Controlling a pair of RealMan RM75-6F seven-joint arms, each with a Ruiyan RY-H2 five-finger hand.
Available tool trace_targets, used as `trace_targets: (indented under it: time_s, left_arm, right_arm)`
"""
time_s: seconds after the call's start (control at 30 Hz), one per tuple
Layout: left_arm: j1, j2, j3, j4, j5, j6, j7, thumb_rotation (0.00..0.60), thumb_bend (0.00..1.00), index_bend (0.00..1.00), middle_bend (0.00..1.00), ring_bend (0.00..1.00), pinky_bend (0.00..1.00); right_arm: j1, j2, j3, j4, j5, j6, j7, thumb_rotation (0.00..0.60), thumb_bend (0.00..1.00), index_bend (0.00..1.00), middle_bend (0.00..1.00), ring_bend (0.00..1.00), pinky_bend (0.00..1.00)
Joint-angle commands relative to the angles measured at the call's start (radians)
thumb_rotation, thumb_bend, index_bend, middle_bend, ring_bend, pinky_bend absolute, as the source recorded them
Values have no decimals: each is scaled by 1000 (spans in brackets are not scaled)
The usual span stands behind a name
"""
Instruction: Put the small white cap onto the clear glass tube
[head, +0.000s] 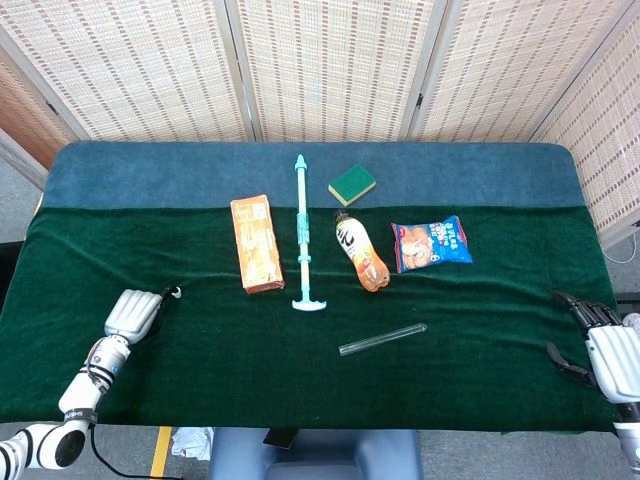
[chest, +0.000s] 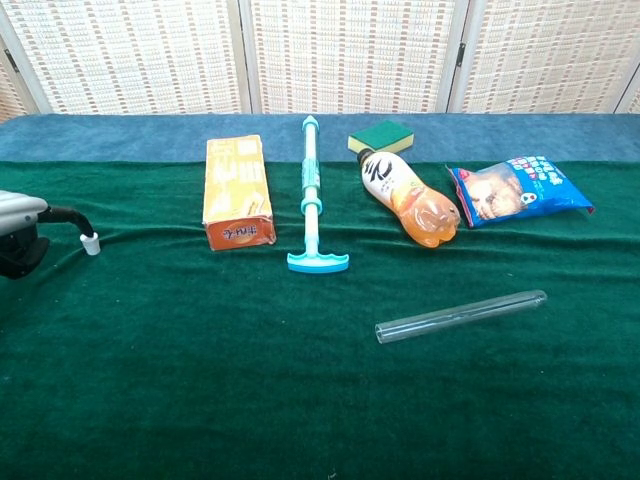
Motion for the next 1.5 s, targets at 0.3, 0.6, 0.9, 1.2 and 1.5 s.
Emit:
trace_targets:
  time_s: [0.3,0.6,0.9,1.2,1.5]
  left_arm:
    - [-5,6,-28,2,6,37,-63,600,542,255,972,863,799]
    - [-29,-71,-33,104,-1,28,-57,600,431,355,972,865,799]
    - [-47,-108,-47,162,-18,18,-65,600,431,372,972,867,800]
    - [-63,-148,-53,219,-13,10,-84,600,432,404,976,868,800]
    - [-69,-160,-53,238,-10,5,-92,600,434,420,976,868,800]
  right_arm:
    - [1,-2,2,8,2,-2,8,600,406,142,274,259,216]
    - [1,-5,3,16,11,-8,14,600,406,142,275,258,216]
    - [5,-6,3,15,13,-17,10,600,406,142,275,260,216]
    - [7,-5,3,12,21,-28,6,600,406,142,275,258,216]
    - [8,-4,4,9,25,-34,4,600,406,142,276,260,216]
